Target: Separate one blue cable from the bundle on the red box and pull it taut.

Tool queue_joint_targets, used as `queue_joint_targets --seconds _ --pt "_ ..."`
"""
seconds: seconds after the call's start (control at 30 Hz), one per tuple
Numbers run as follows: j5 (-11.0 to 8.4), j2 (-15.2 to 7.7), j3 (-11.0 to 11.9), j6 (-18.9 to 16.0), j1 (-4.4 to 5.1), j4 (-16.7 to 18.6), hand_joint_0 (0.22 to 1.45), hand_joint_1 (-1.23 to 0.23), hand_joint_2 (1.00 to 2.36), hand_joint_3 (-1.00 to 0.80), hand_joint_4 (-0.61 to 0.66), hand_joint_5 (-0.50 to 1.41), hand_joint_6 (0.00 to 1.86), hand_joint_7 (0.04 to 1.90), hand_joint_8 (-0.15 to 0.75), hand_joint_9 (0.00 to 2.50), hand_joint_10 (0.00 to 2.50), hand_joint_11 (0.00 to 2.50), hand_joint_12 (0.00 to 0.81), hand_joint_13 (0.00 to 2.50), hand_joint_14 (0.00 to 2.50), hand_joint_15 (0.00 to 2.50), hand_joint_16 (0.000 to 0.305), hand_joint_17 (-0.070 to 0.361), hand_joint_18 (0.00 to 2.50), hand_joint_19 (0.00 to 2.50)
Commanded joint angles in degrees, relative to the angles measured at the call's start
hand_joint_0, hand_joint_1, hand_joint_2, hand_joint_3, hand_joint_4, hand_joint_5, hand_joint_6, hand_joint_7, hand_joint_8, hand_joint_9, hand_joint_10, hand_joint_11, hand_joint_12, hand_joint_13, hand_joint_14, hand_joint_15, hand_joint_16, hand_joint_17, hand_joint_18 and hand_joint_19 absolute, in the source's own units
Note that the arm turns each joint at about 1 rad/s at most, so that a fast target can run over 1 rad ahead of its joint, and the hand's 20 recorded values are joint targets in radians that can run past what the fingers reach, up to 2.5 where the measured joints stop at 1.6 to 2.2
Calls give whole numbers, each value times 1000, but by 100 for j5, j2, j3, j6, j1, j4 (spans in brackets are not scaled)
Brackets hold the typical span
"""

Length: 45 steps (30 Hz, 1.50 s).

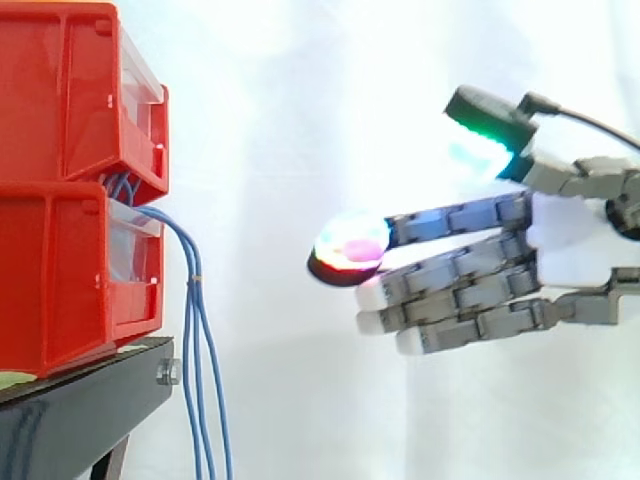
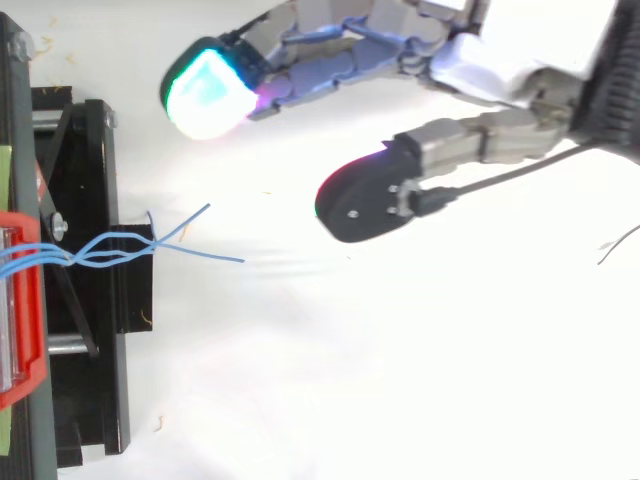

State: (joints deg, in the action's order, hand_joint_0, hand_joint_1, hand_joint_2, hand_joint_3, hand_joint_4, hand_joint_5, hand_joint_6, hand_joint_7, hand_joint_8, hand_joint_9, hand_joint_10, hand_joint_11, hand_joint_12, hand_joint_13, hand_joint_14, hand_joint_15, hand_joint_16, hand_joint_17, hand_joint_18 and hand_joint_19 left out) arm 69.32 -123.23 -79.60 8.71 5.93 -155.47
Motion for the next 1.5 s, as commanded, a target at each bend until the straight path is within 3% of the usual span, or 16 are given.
queue_joint_targets --seconds 0.0,0.07,0.13,0.3,0.5,0.57,0.63,0.67,0.77,1.1,1.23,1.47 --pt "20 -368 375 -150 -22 -1 516 -599 1001 -484 215 -205 501 653 230 595 4 97 350 332 8 191 51 115 130 347" --pt "99 -518 674 -203 -22 -229 516 -599 1001 -484 212 -204 501 654 233 597 4 98 350 332 8 191 51 114 131 347" --pt "116 -527 709 -185 -22 -265 518 -596 1001 -485 213 -204 501 650 232 595 4 98 350 332 8 191 51 114 131 347" --pt "90 -527 709 -9 13 87 519 -595 1001 -484 213 -204 501 655 231 599 3 99 350 334 8 196 51 114 131 346" --pt "116 -764 779 -18 22 219 518 -593 1001 -482 216 -203 501 656 230 602 5 93 350 334 8 196 51 114 135 347" --pt "134 -1133 1140 -132 31 228 519 -591 1001 -483 216 -203 501 653 231 603 4 105 351 333 8 192 51 114 138 347" --pt "143 -1177 1201 -150 31 219 519 -591 1002 -485 216 -203 501 655 231 603 4 99 351 333 8 196 51 114 138 347" --pt "248 -1326 1386 -229 31 166 519 -591 1002 -484 216 -202 501 655 231 603 4 98 351 334 8 192 51 114 138 347" --pt "389 -1362 1421 -264 48 192 519 -589 1001 -484 218 -202 501 655 232 604 4 100 350 338 8 197 51 114 139 355" --pt "433 -1458 1421 -308 171 236 525 -591 1001 -485 240 -182 502 675 235 628 4 100 351 359 9 207 50 113 155 367" --pt "433 -1467 1421 -335 206 236 532 -590 1001 -485 267 -149 502 748 243 709 5 133 351 397 9 214 50 113 187 374" --pt "424 -1467 1421 -326 250 254 555 -609 1001 -482 293 -95 503 890 244 1034 16 414 349 554 13 289 49 110 277 396"
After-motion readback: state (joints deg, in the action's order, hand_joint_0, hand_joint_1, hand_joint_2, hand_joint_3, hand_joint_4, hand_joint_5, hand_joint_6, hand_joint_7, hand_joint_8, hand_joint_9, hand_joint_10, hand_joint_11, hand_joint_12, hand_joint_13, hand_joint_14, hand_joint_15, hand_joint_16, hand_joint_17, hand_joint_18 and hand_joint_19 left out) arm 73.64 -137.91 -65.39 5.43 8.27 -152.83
